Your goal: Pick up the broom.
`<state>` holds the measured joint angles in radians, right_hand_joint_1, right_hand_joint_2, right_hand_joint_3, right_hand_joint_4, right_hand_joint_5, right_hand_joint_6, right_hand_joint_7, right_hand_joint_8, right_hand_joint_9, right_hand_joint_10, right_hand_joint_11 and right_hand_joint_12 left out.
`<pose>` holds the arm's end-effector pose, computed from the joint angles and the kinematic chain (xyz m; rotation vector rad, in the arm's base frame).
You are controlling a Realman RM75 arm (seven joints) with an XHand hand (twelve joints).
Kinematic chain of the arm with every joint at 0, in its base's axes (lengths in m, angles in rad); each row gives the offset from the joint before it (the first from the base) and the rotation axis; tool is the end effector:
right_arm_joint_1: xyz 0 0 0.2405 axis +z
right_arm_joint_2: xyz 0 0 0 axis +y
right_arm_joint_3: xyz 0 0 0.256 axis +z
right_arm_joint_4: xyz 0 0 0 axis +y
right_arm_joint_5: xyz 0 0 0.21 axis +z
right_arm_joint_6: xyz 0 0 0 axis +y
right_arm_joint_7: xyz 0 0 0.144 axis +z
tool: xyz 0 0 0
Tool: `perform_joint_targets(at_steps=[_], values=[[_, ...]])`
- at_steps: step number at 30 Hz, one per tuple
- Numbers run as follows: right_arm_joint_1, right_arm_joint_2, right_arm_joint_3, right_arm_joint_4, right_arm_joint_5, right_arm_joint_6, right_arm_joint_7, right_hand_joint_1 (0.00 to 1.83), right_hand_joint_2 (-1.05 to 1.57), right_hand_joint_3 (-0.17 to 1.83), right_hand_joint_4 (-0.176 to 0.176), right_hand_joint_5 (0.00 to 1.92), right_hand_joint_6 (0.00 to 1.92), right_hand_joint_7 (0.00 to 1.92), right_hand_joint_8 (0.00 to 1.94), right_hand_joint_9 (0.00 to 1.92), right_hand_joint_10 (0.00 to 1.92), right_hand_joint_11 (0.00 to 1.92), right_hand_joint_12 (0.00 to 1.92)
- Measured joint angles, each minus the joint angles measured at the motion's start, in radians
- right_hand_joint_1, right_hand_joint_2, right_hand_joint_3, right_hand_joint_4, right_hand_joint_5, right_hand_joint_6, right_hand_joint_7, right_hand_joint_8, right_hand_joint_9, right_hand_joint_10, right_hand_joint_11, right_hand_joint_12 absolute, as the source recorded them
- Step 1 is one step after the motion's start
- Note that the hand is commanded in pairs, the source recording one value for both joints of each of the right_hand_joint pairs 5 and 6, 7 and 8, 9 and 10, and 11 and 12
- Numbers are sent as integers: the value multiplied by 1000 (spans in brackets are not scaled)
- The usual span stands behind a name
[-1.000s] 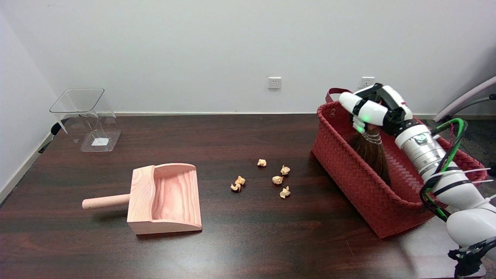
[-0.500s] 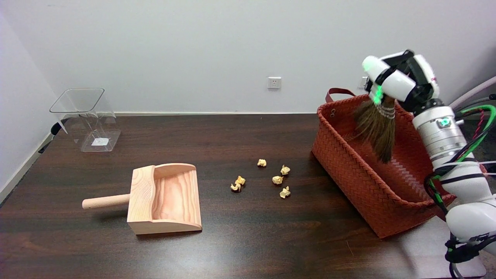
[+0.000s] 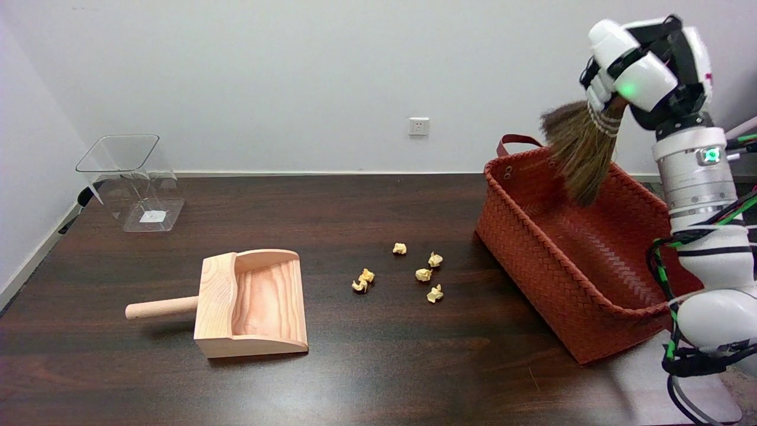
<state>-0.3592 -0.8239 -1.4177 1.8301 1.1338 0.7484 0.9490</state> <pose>-0.1059 -0.2565 0.4295 1.4853 -0.4913 1.5671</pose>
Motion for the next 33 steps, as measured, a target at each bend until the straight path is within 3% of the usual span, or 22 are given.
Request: perform_joint_targets(at_steps=[33], values=[[218,-37,-238,42,9,85,97,997,1571,1564,0,1920,1920,1920,1920,1920,1920,1920,1920]])
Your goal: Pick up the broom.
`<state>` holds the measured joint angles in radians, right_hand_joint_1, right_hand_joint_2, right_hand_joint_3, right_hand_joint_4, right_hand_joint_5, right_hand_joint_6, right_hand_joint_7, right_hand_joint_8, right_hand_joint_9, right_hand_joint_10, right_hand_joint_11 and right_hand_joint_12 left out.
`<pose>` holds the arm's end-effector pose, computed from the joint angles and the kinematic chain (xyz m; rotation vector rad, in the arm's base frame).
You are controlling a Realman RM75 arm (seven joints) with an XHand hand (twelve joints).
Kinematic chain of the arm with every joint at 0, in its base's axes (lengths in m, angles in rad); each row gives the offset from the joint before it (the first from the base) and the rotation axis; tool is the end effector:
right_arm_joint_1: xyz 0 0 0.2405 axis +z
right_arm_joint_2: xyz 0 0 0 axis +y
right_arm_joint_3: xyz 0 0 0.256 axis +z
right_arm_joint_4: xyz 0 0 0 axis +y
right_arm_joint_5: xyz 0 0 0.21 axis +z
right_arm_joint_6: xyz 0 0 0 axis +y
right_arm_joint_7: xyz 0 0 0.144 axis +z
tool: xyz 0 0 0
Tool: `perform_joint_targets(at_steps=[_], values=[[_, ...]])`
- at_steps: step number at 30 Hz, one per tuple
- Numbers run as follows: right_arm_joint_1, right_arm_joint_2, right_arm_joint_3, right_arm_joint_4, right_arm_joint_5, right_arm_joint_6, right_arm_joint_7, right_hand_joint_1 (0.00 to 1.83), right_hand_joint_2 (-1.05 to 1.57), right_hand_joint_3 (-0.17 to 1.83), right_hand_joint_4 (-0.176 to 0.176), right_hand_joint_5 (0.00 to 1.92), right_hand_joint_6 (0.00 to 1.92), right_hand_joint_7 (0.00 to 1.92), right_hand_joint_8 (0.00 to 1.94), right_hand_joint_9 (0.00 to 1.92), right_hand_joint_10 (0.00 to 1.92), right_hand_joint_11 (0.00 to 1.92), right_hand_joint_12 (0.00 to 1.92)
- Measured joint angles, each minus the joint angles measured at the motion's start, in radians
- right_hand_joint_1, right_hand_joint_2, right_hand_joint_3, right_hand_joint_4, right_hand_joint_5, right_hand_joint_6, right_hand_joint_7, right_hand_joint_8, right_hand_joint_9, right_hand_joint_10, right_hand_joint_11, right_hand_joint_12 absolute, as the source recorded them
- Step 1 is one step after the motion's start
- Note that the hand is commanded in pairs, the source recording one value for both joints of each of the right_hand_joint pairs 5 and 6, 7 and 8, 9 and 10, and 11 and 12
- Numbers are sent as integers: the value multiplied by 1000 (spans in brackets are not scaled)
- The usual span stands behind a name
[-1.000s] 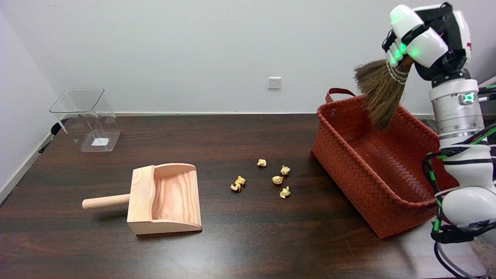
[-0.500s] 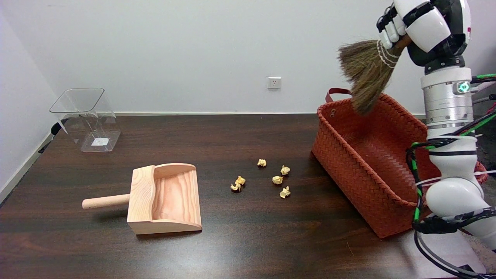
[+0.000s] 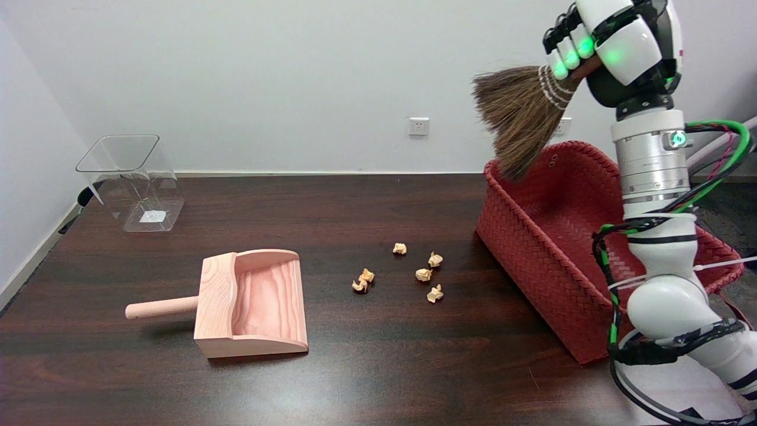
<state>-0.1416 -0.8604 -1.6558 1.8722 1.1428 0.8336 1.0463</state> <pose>-0.0855 -0.2778 0.3758 1.5957 -0.6623 1.8480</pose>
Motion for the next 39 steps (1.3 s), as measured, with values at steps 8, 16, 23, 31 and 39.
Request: perform_joint_targets(at_steps=[8,16,23,31,39], values=[[8,-7,-55,3,-2,3,27,1008,1571,1578,0,1920,1920,1920,1920,1920,1920,1920,1920],[-7,-16,-91,3,6,-10,40,1012,1571,1599,0,1920,1920,1920,1920,1920,1920,1920,1920],[-25,-34,-104,0,9,-73,41,1007,1571,1641,0,1920,1920,1920,1920,1920,1920,1920,1920],[-34,-64,-107,-7,23,-153,-29,997,1571,1670,0,1920,1920,1920,1920,1920,1920,1920,1920],[-29,-97,-111,-19,52,-216,-170,982,1571,1708,0,1920,1920,1920,1920,1920,1920,1920,1920]])
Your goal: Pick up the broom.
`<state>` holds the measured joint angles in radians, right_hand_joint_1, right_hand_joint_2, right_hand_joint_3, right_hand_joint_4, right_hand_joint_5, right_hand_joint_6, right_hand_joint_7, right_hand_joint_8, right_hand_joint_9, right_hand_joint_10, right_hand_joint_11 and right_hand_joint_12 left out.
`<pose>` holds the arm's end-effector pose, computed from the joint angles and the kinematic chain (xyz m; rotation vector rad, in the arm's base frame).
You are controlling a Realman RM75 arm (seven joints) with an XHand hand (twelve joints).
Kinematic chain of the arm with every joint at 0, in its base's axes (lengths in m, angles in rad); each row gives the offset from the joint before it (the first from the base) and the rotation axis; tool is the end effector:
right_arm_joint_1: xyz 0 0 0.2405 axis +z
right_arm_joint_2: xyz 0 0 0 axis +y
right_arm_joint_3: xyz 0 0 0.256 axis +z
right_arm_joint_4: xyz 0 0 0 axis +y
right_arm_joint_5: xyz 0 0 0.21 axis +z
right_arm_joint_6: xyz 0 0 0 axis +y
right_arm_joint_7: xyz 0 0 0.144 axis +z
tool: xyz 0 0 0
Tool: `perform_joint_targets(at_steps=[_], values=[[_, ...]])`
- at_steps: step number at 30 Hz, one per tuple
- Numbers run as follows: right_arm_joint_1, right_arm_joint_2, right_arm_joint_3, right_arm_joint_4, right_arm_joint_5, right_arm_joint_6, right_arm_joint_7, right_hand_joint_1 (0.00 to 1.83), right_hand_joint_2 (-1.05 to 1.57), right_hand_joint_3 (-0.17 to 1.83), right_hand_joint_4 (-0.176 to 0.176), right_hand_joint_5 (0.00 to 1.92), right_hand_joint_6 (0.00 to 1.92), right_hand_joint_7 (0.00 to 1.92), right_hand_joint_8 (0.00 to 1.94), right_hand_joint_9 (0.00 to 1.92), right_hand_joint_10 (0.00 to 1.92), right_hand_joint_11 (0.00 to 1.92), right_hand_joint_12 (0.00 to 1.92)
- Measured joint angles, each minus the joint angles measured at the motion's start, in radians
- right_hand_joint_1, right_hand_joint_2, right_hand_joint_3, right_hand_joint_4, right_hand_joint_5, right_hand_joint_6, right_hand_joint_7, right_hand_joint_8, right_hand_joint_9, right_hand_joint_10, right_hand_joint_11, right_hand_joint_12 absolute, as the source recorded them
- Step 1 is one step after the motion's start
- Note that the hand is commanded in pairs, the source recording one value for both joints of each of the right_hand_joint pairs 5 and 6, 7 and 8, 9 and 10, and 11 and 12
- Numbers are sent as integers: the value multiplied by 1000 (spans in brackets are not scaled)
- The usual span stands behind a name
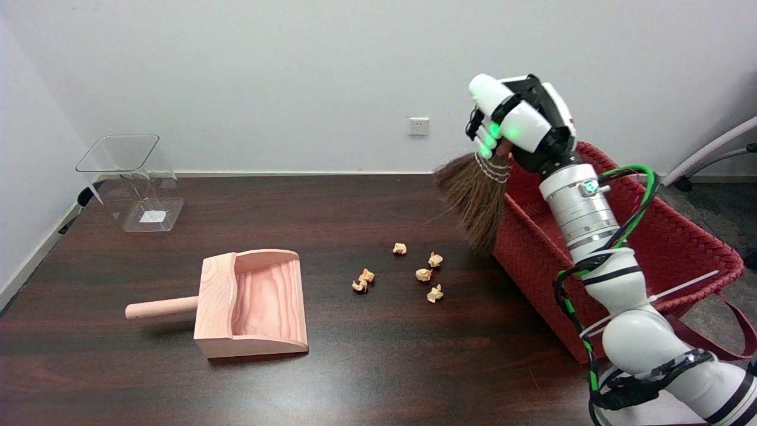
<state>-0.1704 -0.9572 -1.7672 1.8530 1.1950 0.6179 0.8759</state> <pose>-0.1532 -0.2934 0.3319 1.4671 -0.9245 1.5694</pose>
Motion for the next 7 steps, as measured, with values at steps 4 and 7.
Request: perform_joint_targets(at_steps=[4,7], values=[[9,-28,-6,-15,11,-30,-69,952,1571,1667,0,1920,1920,1920,1920,1920,1920,1920,1920],[17,-52,-8,-27,13,-46,-120,982,1571,1652,0,1920,1920,1920,1920,1920,1920,1920,1920]])
